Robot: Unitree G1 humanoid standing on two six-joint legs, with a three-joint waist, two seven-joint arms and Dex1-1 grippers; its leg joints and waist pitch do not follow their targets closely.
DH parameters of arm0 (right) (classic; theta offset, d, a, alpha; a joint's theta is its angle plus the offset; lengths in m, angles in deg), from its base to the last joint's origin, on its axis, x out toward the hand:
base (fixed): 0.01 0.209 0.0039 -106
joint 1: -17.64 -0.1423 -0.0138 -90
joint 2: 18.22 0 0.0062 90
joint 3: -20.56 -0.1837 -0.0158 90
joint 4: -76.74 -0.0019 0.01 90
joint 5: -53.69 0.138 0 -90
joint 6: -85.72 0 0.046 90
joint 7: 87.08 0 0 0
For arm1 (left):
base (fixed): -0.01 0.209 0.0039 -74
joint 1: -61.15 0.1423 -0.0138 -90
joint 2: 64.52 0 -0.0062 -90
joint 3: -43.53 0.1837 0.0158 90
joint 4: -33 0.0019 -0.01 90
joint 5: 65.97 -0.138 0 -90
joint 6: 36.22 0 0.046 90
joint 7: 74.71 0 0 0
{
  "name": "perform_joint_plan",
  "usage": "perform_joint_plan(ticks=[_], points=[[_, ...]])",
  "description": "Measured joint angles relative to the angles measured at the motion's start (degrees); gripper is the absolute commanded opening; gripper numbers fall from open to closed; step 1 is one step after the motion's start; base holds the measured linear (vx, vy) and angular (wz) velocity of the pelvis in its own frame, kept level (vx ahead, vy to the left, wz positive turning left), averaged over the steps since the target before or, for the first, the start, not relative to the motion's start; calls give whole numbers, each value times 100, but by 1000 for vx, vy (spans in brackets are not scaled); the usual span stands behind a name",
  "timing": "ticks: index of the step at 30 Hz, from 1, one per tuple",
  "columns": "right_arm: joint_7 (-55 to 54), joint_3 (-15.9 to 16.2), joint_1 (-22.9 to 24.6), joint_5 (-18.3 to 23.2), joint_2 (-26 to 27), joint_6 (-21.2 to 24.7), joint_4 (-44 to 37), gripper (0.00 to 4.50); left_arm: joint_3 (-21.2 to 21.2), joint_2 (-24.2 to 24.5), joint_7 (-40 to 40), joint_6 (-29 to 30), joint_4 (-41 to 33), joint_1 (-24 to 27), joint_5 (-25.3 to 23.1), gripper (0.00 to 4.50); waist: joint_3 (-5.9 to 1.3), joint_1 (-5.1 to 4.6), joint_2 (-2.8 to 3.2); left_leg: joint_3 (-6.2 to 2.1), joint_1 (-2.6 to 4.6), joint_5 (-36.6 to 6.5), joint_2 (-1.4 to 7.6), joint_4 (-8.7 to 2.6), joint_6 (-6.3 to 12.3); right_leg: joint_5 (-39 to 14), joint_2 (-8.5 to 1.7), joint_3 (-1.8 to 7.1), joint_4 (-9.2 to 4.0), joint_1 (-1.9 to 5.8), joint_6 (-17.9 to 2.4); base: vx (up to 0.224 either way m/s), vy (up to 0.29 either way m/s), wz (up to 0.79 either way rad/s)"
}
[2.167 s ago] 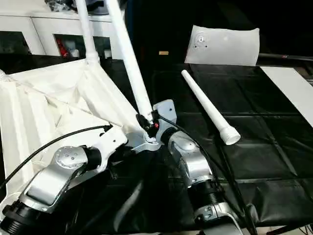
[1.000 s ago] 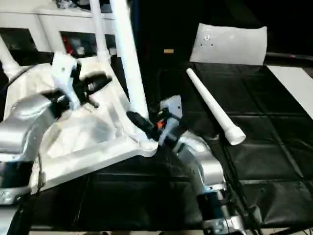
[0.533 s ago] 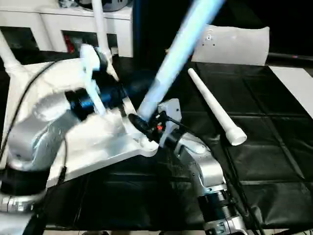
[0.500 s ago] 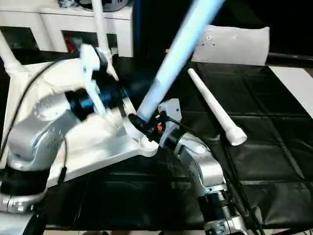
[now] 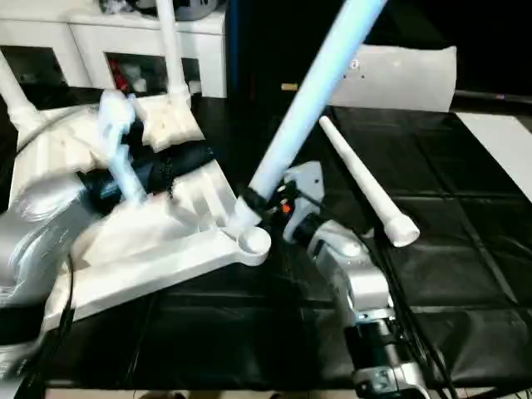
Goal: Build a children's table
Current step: Insert table leg to table base
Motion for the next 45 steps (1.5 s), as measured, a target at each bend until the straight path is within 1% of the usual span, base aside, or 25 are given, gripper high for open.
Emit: perform_joint_plan(ticks=[1, 2, 3, 4, 5, 7, 10, 11, 12, 15, 17, 21, 23, 26, 28, 29, 33, 34, 38, 40, 45], points=[[-18, -14, 1, -18, -22, 44, 0, 189, 175, 81, -1, 88, -43, 154, -20, 206, 0, 0, 0, 0, 4, 0, 0, 1, -1, 0, 0, 0, 2, 1, 0, 0, 0, 0], [-35, -19, 1, -30, -32, 70, -1, 189, 304, 111, 16, 137, -57, 252, -68, 220, 0, -2, 1, 0, 4, 1, 0, 3, -1, 0, 0, 1, 6, 1, 0, 0, 0, 0], [-56, -19, 20, -46, -37, 111, -27, 189, 521, 209, 96, 141, -84, 331, -268, 220, 0, -3, 1, -1, 8, 1, 1, 3, -1, 0, 0, 0, 6, 4, 1, 0, 0, 0], [-67, -18, 46, -48, -42, 152, -55, 189, 756, 289, 184, 154, -68, 410, -499, 235, 1, -7, 1, -1, 11, 1, 1, 6, -1, -12, 0, 1, 10, 5, 22, 0, 0, 0], [-81, -18, 103, -48, -45, 190, -132, 189, 899, 309, 279, 147, -15, 435, -705, 235, 1, -5, 1, -2, 11, 1, 1, 5, -2, -16, 0, 1, 11, 5, 30, 0, 0, 0], [-96, 23, 160, -47, -43, 287, -252, 189, 1081, 299, 497, 149, 175, 477, -1040, 240, 1, -20, 2, -2, 13, 2, 0, 13, -3, -16, 0, 5, 24, 4, 32, 0, 0, 0], [-106, 90, 220, -63, -48, 335, -377, 189, 1275, 282, 730, 105, 461, 495, -1360, 242, 2, -28, 2, -5, 14, 2, 0, 21, -3, -17, 0, 5, 32, 4, 34, 0, 0, 0], [-105, 115, 235, -73, -49, 335, -399, 189, 1313, 282, 750, 81, 558, 498, -1413, 242, 2, -30, 2, -6, 13, 2, 0, 22, -3, -17, 0, 5, 32, 3, 34, 0, 0, 0], [-101, 136, 254, -87, -49, 334, -413, 189, 1350, 278, 788, 46, 662, 499, -1471, 214, 2, -31, 2, -6, 13, 2, 0, 23, -3, -17, 0, 5, 33, 3, 34, 0, 0, 0], [-97, 143, 302, -117, -49, 335, -414, 189, 1409, 274, 852, -103, 901, 504, -1526, 201, 2, -32, 3, -8, 10, 2, 0, 29, -2, -17, 0, 5, 34, 3, 34, 0, 0, 0], [-91, 145, 307, -121, -47, 335, -429, 189, 1452, 265, 829, -165, 1007, 505, -1537, 171, 3, -31, 4, -8, 8, 1, 0, 30, -2, -17, 0, 6, 34, 3, 34, 0, 0, 0], [-90, 192, 312, -124, -55, 383, -483, 189, 1491, 185, 664, -293, 1013, 525, -1522, 150, 3, -30, 5, -8, 7, 1, 0, 30, -2, -16, 0, 6, 33, 2, 30, 0, 0, 0], [-82, 216, 347, -127, -61, 386, -484, 189, 1512, 176, 561, -388, 1012, 539, -1485, 127, 4, -29, 7, -8, 7, 1, 0, 29, -2, -16, 0, 6, 33, 2, 31, 0, 0, 0], [-63, 218, 362, -137, -116, 392, -509, 189, 1509, 176, 481, -413, 1010, 553, -1408, 113, 6, -29, 11, -8, 8, 1, 0, 33, -2, -17, 0, 6, 34, 2, 32, 0, 0, 0], [-63, 218, 362, -148, -148, 395, -510, 189, 1517, 197, 430, -418, 1010, 553, -1396, 93, 7, -31, 12, -8, 9, 1, 0, 37, -2, -17, 0, 7, 39, 3, 32, 0, 0, 0], [-62, 218, 362, -150, -151, 399, -510, 189, 1550, 241, 409, -438, 1011, 553, -1412, 82, 7, -32, 12, -9, 10, 1, 0, 38, -2, -17, 0, 6, 41, 3, 33, 0, 0, 0], [-61, 238, 362, -173, -162, 403, -515, 189, 1702, 391, 311, -576, 1139, 550, -1629, 61, 7, -43, 17, -10, 11, 1, 0, 40, -2, -17, 0, 6, 44, 3, 33, 0, 0, 0], [-60, 248, 362, -174, -162, 403, -515, 189, 1742, 444, 285, -638, 1150, 543, -1688, 38, 6, -46, 20, -12, 14, 1, 0, 41, -2, -17, 0, 6, 44, 5, 34, 0, 0, 0], [-58, 257, 361, -176, -164, 407, -515, 189, 1818, 568, 202, -677, 1224, 498, -1824, 26, -1, -72, 32, -12, 14, 1, 0, 41, -2, -17, 0, 8, 43, 6, 34, 0, 0, 0], [-58, 257, 361, -187, -165, 407, -515, 189, 1841, 589, 190, -678, 1229, 483, -1865, 6, -3, -85, 34, -12, 14, 1, -1, 41, -2, -17, 0, 9, 43, 6, 33, 0, 0, 0], [-51, 257, 361, -209, -177, 407, -515, 189, 1847, 595, 165, -769, 1285, 469, -1915, 1, -3, -107, 35, -12, 14, 1, -1, 45, -2, -17, 0, 9, 43, 7, 33, 0, 0, 0]])
